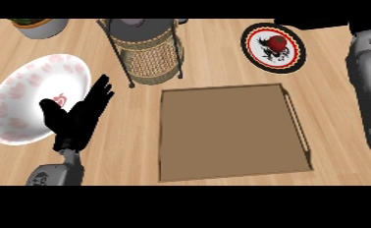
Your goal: Pick the eggplant from the tray and place it in the tiered basket
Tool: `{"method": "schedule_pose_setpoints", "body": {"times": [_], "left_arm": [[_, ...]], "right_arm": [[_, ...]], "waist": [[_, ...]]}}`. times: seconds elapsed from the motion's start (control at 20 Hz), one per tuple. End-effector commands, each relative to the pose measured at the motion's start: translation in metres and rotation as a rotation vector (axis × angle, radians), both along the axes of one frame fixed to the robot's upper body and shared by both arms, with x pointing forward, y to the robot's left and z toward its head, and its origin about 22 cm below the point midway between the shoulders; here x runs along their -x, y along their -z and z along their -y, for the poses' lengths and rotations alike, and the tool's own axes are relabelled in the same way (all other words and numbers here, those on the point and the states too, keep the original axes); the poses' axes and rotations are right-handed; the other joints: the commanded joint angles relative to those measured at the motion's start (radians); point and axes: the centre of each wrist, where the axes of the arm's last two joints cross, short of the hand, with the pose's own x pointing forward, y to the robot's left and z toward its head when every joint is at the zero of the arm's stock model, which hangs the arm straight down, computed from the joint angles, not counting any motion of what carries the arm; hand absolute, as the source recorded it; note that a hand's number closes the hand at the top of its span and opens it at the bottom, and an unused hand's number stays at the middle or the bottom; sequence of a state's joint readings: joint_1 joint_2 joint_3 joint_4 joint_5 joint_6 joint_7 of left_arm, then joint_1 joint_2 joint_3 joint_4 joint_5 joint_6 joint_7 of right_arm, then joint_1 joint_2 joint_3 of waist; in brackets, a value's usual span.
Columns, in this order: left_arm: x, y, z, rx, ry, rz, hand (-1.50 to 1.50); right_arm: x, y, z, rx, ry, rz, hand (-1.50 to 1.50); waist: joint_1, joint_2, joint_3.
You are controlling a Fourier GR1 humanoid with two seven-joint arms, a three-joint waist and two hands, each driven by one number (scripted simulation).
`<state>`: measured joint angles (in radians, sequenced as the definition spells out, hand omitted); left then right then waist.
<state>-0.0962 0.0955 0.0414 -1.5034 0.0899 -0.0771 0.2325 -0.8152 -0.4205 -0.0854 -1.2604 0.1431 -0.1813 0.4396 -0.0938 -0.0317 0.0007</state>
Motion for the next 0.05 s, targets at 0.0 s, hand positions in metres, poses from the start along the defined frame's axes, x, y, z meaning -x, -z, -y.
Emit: {"method": "schedule_pose_setpoints", "body": {"times": [0.0], "left_arm": [[0.0018, 0.0049, 0.009, -0.015, 0.015, 0.001, 0.0]], "right_arm": [[0.0524, -0.0123, 0.0425, 0.029, -0.007, 0.017, -1.5]], "waist": [[0.0, 0.006, 0.0]]}}
